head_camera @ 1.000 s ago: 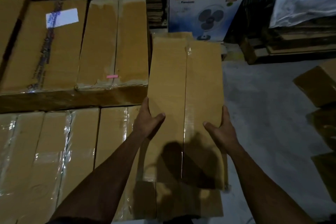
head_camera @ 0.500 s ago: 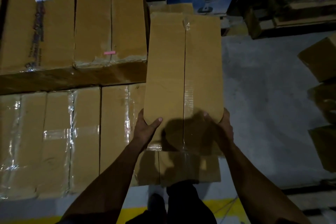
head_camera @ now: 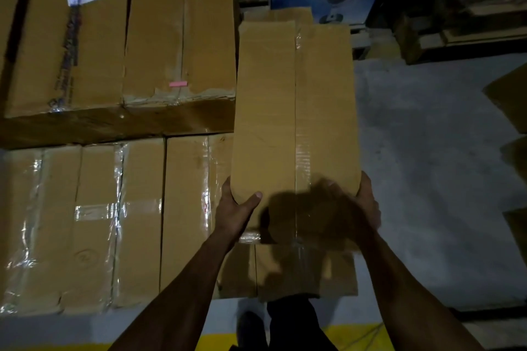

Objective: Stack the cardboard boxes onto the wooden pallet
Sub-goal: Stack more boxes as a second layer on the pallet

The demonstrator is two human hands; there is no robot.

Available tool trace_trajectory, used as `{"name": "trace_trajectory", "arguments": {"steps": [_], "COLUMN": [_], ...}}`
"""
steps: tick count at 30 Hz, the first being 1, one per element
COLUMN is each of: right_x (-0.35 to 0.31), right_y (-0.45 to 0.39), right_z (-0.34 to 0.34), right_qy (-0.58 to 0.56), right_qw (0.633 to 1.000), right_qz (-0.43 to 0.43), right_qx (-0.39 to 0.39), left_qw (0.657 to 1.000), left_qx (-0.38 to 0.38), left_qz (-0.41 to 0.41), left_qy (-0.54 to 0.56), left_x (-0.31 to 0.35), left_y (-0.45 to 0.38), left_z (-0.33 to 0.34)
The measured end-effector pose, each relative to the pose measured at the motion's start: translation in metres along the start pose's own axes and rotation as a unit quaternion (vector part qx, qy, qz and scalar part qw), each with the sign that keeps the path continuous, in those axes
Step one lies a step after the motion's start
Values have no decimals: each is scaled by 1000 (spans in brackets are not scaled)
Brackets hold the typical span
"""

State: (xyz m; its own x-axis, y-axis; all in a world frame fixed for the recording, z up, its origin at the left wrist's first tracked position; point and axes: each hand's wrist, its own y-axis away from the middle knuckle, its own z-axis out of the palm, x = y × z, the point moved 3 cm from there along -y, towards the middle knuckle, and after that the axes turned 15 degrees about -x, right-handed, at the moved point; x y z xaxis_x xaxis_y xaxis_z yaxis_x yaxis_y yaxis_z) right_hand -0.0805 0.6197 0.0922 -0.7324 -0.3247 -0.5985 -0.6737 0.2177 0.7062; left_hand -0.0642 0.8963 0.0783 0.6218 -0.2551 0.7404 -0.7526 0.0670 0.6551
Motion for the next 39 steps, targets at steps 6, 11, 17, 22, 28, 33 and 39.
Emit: {"name": "trace_trajectory", "arguments": {"steps": [6,11,17,22,28,33,39], "right_x": [1,-7,-40,-86,-146,-186,-225], "right_y": [2,-4,-31,-66,-120,-163,-206], "right_z": [-2,-14,-29,-44,-62,-78,-89], "right_qy": [4,26,28,18,9,-23,-4], "right_qw": [1000,999,997,995,990,984,978], "right_qz": [-11,-32,-54,-77,-109,-159,-182], "right_qx": [2,15,38,60,84,82,103], "left_qw": [1000,999,999,997,991,985,979], "left_qx": [17,29,30,31,20,29,72], "left_qz": [5,7,26,64,128,171,173], "left_qy": [-7,-13,-16,-5,14,-3,-82], "left_x": [2,6,45,91,137,186,228], "left_y": [0,-7,-30,-68,-135,-170,-212], "left_z": [3,5,3,-3,-15,-21,-31]}}
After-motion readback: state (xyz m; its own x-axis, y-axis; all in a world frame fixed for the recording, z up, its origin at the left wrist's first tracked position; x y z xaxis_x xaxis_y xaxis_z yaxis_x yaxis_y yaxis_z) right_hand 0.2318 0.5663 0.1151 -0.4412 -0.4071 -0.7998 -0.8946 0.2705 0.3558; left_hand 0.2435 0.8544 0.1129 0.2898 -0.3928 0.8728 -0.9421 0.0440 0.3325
